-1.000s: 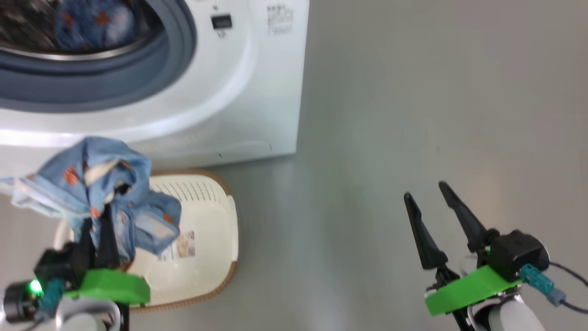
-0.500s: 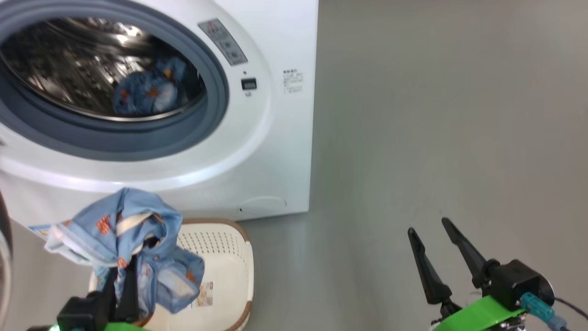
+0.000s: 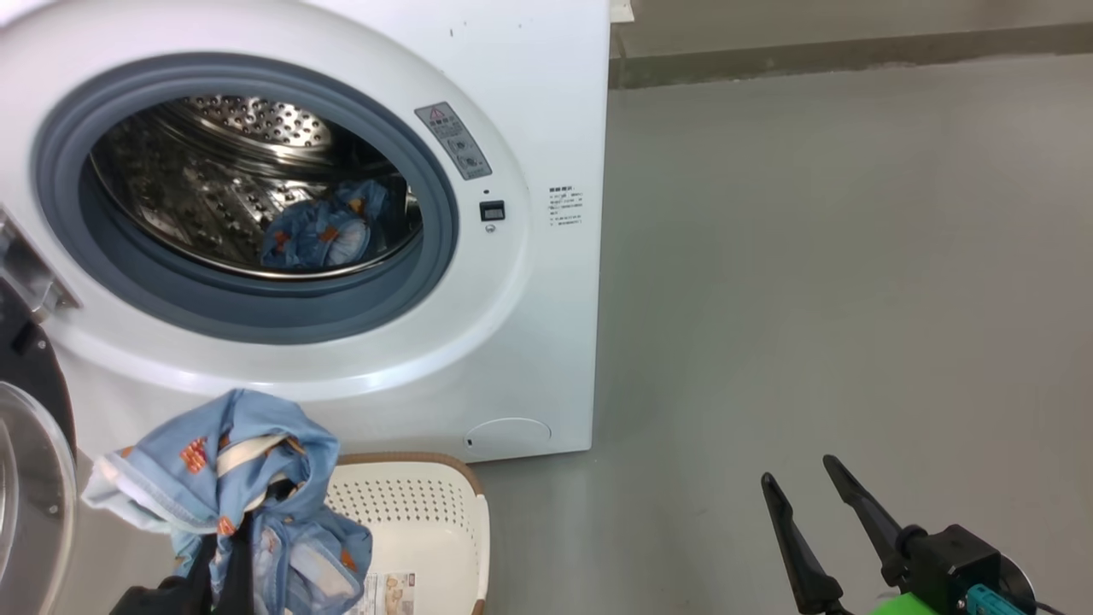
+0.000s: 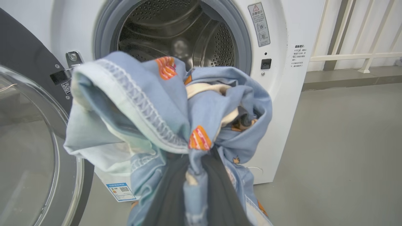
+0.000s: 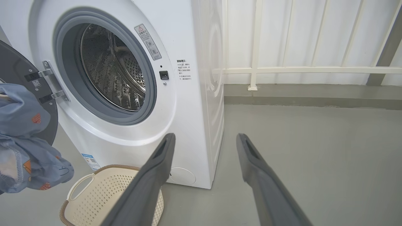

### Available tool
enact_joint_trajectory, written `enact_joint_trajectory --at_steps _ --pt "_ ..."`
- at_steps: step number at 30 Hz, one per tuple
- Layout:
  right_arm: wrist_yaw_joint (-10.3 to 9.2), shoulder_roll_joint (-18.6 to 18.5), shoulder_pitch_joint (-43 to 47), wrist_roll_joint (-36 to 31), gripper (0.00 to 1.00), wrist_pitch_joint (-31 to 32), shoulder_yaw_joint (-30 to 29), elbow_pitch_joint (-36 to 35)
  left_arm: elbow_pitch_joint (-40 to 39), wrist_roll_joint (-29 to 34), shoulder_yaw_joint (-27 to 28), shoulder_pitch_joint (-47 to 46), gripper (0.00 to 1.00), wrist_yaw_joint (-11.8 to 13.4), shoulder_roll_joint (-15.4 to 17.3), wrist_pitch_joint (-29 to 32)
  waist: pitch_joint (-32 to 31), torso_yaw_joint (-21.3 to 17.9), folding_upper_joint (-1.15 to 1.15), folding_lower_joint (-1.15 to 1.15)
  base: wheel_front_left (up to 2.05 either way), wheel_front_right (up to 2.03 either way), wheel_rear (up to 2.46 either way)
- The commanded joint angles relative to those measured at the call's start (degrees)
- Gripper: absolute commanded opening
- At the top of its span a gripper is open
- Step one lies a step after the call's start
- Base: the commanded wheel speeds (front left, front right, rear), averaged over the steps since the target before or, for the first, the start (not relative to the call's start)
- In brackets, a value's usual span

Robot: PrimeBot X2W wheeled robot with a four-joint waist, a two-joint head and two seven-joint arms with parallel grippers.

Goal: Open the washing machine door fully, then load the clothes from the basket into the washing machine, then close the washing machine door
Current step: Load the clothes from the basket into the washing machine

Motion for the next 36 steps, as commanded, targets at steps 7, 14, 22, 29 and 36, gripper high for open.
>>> enact_joint_trajectory --at_steps 7,14,22,29,36 --pt "0.50 0.2 -0.3 -0.5 1.00 0.1 1.1 -2.0 -2.2 -0.8 2.3 -1.1 0.00 0.7 1.4 0.3 -0.5 0.0 0.00 0.00 0.00 0.00 0.00" --pt "0.50 0.4 -0.4 -0.4 1.00 0.0 1.4 -1.9 -2.0 -1.2 2.1 -1.4 0.00 0.8 1.3 0.1 -0.5 0.1 0.00 0.00 0.00 0.00 0.00" --pt "0.50 0.5 -0.5 -0.4 1.00 -0.1 1.9 -1.8 -1.2 -1.7 1.8 -2.3 0.00 0.7 1.2 -0.2 -0.2 0.1 0.00 0.00 0.00 0.00 0.00" --pt "0.50 0.5 -0.9 -0.3 1.00 0.0 2.4 -2.0 0.9 -2.7 1.6 -4.5 0.00 0.2 0.7 -0.5 1.0 0.1 0.00 0.00 0.00 0.00 0.00" --pt "0.50 0.3 -2.5 -0.2 1.00 0.0 3.6 -2.5 4.3 -3.5 1.4 -8.2 0.00 -0.4 -0.1 -1.7 3.8 -0.7 0.00 0.00 0.00 0.00 0.00"
